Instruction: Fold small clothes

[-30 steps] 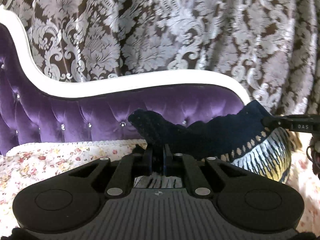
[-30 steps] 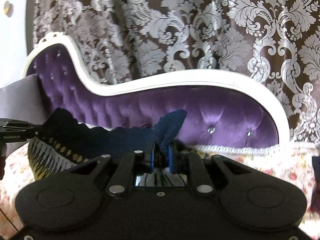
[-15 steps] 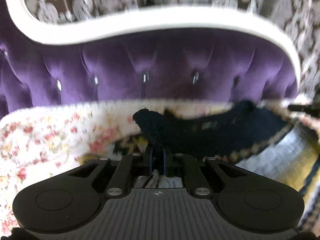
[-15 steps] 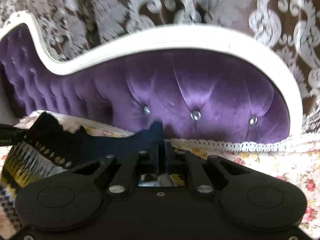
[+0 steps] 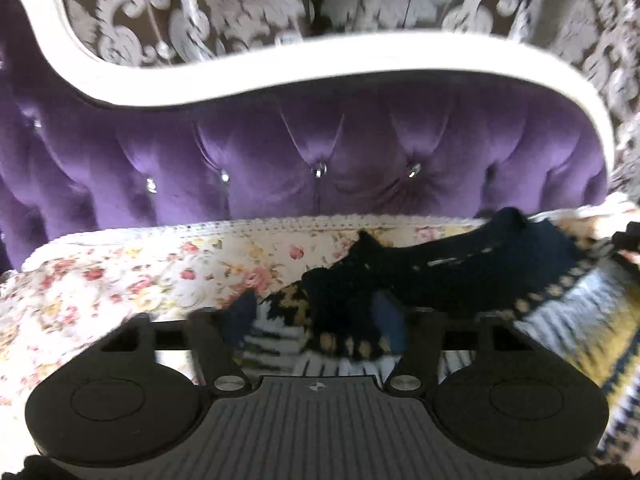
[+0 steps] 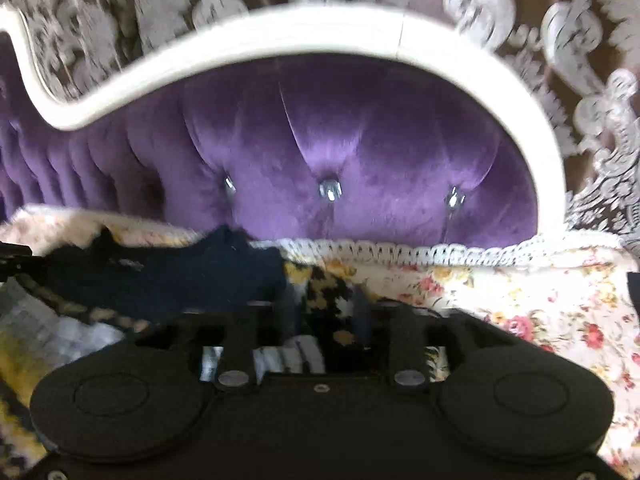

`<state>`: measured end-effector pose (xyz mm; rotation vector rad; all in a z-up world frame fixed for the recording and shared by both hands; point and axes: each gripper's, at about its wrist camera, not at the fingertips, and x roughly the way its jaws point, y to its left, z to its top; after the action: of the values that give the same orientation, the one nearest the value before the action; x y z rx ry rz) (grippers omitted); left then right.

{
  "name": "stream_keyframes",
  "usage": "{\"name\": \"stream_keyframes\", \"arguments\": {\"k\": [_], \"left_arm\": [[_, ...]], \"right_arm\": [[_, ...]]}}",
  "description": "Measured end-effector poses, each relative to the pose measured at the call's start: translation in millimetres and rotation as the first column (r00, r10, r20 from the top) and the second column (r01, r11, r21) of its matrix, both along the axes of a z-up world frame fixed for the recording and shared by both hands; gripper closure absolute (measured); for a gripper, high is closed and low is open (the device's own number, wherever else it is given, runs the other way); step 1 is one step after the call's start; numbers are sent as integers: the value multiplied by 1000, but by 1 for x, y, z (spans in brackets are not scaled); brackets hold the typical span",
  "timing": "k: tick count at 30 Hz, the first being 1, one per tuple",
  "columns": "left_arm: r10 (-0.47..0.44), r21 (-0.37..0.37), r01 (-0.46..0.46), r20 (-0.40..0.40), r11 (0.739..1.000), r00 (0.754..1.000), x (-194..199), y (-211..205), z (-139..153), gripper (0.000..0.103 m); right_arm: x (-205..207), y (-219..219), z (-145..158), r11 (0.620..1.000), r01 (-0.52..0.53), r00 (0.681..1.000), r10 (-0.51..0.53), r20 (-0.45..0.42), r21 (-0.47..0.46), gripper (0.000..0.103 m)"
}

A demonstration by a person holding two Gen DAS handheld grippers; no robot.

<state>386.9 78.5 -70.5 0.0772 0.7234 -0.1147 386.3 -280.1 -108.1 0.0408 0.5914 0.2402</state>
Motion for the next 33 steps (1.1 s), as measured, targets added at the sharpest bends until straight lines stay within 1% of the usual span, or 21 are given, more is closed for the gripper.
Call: {"name": "stream_keyframes", "arguments": {"k": [2, 3, 4, 5, 6, 7, 12, 14, 16, 20, 22, 23, 24, 26, 29, 33], "left_arm": [[-9, 10, 9, 6, 1000, 1000, -26, 2, 7, 27], [-12, 16, 12, 1, 1000, 1000, -37, 1, 8, 24], [-16, 17, 16, -7, 1000, 1000, -49, 1, 7, 23], [-16, 17, 16, -19, 1000, 1000, -62, 1, 5, 20], [-13, 16, 13, -32, 1000, 999, -74, -1, 2, 19], [-13, 12, 13, -47, 1000, 999, -87, -1, -2, 19], [14, 13, -13, -101, 1000, 995, -146, 0, -22, 19], [30, 2, -30, -124, 1000, 992, -162, 4, -30, 19], [39, -9, -41, -149, 999, 988, -171, 8, -36, 19], [59, -19, -64, -188, 998, 980, -179, 13, -49, 19], [66, -22, -71, -173, 997, 983, -184, 14, -54, 11], [67, -19, -71, -175, 997, 982, -185, 14, -57, 4], [62, -22, -67, -178, 998, 982, -185, 14, -59, 1], [58, -20, -62, -168, 998, 984, -187, 12, -62, 1], [76, -40, -83, -161, 996, 984, -186, 13, -63, 1], [88, -29, -93, -135, 995, 987, -189, 10, -65, 0]], "right_arm": [[-20, 0, 10, 1000, -29, 999, 28, 15, 7, 34], [-30, 1, 12, 999, -44, 999, 44, 14, 6, 30], [-40, 3, 14, 998, -55, 998, 55, 11, 6, 21], [-51, 3, 14, 998, -68, 998, 68, 7, 14, 16], [-60, 3, 12, 996, -84, 996, 84, -6, 33, 8], [-68, 4, 11, 994, -95, 995, 97, -22, 52, 6], [-102, 2, -8, 990, -71, 989, 85, -119, 122, 1], [-116, 1, -15, 987, -53, 983, 78, -165, 151, 1], [-128, 3, -20, 987, -52, 978, 81, -192, 155, 1], [-142, 7, -26, 986, -36, 970, 73, -231, 162, 1], [-148, 6, -28, 985, -15, 968, 57, -244, 170, 1], [-150, 5, -29, 984, -7, 967, 51, -248, 177, 1], [-153, 4, -31, 983, 4, 966, 44, -254, 184, 1], [-160, 2, -34, 980, 19, 964, 34, -264, 196, 1], [-166, 2, -36, 982, 19, 966, 30, -258, 188, 1], [-165, 3, -36, 979, 27, 965, 26, -260, 200, 0]]}}
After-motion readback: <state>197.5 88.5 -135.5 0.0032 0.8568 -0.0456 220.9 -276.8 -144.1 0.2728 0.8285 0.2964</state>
